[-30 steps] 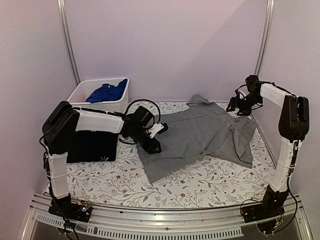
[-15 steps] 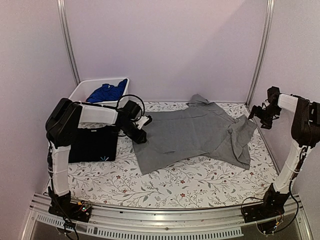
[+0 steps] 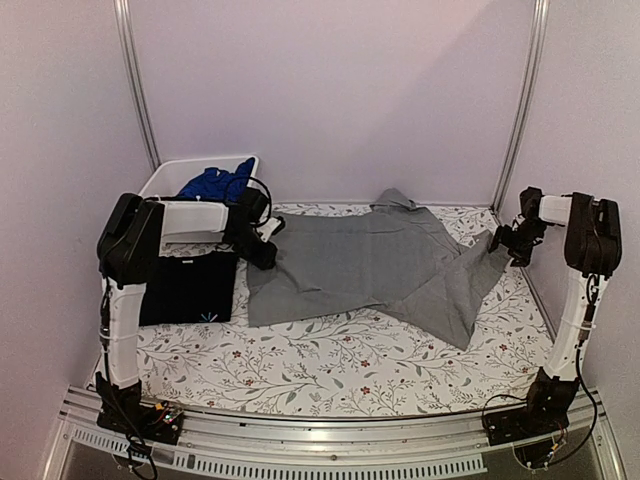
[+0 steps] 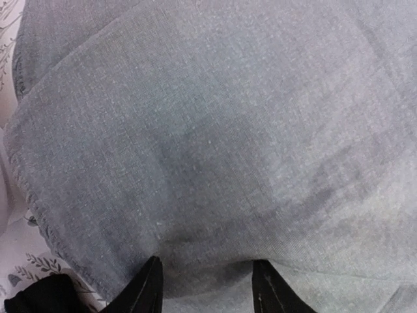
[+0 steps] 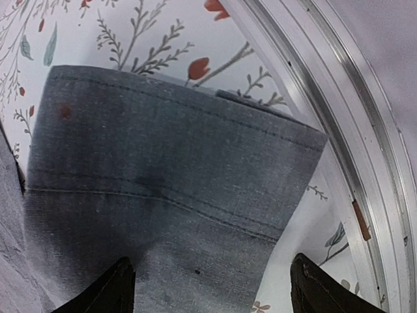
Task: Fold and stack the mixed laundry pile
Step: Move the flattened shirt to the center of the board, then adjust the flattened shirt at the center of the board.
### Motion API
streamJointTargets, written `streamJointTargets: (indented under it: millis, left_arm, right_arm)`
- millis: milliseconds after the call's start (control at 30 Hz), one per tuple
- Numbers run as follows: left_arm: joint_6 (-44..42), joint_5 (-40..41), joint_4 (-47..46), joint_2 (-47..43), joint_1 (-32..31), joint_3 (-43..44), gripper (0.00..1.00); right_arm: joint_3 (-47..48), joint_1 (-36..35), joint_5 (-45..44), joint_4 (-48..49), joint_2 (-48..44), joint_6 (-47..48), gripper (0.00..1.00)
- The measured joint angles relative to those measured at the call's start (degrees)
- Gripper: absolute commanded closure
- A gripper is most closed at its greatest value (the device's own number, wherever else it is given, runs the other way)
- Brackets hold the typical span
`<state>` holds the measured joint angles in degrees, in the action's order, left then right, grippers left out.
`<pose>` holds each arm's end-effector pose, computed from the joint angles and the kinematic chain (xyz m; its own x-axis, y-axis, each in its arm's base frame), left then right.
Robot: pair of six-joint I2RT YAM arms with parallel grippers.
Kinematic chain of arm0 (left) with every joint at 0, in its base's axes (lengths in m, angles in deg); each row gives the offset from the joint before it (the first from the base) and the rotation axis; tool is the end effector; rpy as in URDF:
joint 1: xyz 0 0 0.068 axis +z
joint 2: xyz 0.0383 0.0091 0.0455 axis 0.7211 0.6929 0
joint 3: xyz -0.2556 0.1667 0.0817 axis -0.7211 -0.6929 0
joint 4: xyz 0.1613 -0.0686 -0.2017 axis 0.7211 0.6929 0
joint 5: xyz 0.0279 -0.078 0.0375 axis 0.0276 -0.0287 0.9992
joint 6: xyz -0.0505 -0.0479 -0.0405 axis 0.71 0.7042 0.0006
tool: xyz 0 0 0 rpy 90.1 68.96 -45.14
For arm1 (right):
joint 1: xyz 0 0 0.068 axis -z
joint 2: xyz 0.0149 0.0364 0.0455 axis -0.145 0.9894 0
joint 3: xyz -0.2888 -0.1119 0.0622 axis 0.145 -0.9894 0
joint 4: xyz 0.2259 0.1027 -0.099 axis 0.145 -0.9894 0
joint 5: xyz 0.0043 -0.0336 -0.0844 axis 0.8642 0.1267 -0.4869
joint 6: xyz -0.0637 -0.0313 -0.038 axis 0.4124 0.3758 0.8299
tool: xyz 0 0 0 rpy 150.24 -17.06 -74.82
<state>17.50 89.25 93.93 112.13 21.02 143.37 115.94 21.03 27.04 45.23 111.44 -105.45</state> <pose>0.4626 -0.2167 0.1391 -0.7732 0.4746 -0.4206 0.5045 0.8622 0.0454 0.4745 -0.0959 0.1582 -0.8182 0.4962 -0.2903 0.4375 0.8651 0.2454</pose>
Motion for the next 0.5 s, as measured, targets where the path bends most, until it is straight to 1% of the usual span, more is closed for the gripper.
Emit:
streamJointTargets:
  millis: [67, 100, 133, 167, 233, 367, 400, 500]
  left_arm:
    - [-0.02, 0.31, 0.63, 0.00, -0.28, 0.85, 0.50]
    - [-0.02, 0.35, 0.72, 0.00, -0.42, 1.16, 0.50]
    - [-0.04, 0.42, 0.81, 0.00, -0.52, 1.40, 0.50]
    - [-0.02, 0.50, 0.81, 0.00, -0.63, 1.53, 0.50]
    - [0.02, 0.57, 0.90, 0.00, -0.74, 1.55, 0.50]
    - [0.11, 0.59, 0.92, -0.22, -0.74, 1.42, 0.50]
    - [0.24, 0.57, 0.74, -0.39, -0.74, 1.18, 0.50]
    - [0.63, 0.52, 0.72, -1.33, -0.74, 0.17, 0.50]
  right_arm:
    - [1.05, -0.46, -1.09, -0.55, 1.07, 0.87, 0.20]
    - [1.73, -0.83, -1.77, -0.50, 1.38, 1.27, 0.23]
    - [2.38, -1.33, -2.67, -0.48, 1.84, 1.86, 0.28]
    - [2.95, -2.01, -3.56, -0.52, 2.51, 2.51, 0.37]
    - [3.85, -3.72, -5.99, -0.55, 3.61, 4.26, 0.59]
    - [4.48, -6.29, -6.19, -0.35, 4.42, 6.03, 0.96]
    - [4.48, -6.49, -5.57, -0.42, 4.44, 6.69, 1.00]
    - [4.44, -6.95, -2.21, -0.87, 4.15, 7.69, 1.00]
